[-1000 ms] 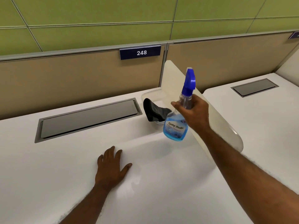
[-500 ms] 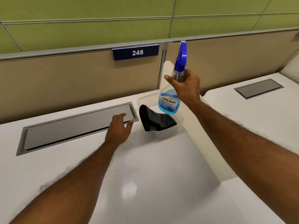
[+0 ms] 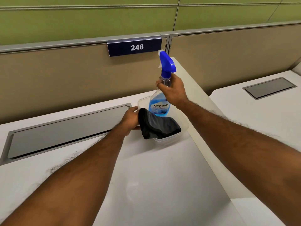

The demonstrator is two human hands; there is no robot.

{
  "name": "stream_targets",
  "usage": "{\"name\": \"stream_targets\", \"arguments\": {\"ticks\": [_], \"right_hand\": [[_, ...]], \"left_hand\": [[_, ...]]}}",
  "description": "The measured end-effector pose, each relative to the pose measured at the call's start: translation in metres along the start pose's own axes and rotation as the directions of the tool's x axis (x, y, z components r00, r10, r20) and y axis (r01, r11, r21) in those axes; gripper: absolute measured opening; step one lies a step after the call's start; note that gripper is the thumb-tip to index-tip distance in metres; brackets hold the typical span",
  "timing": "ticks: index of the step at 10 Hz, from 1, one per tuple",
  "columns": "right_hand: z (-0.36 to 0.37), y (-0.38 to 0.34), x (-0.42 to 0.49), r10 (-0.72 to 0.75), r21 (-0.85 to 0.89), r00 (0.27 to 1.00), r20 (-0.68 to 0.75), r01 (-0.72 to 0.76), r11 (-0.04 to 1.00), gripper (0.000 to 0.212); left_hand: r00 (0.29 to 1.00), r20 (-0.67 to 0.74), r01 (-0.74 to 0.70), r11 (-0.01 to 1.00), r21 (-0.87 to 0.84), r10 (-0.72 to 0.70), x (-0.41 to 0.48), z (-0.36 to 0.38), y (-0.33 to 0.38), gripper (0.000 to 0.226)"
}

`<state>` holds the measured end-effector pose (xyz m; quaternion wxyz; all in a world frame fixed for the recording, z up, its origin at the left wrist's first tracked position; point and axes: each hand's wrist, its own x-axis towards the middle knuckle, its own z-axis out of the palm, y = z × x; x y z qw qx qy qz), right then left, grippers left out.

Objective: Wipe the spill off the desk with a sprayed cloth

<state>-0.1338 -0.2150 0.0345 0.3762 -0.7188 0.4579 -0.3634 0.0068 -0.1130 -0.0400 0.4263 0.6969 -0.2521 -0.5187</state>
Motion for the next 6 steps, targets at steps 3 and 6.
{"name": "stream_targets", "arguments": {"ticks": [3,6], "right_hand": [[0.011,0.008,0.007,0.032,0.012,0.999,-0.003,-0.032,0.999,0.023],[-0.008,0.008,-0.021,0.112,-0.089,0.994,0.012,-0.11,0.99,0.078]], "left_hand": [[0.999,-0.014,-0.05,0.999,0.0,0.05,0.004,-0.002,-0.006,0.037],[0.982,-0.141,-0.081,0.95,0.3,0.129,-0.016,-0.028,-0.01,0.047]]}}
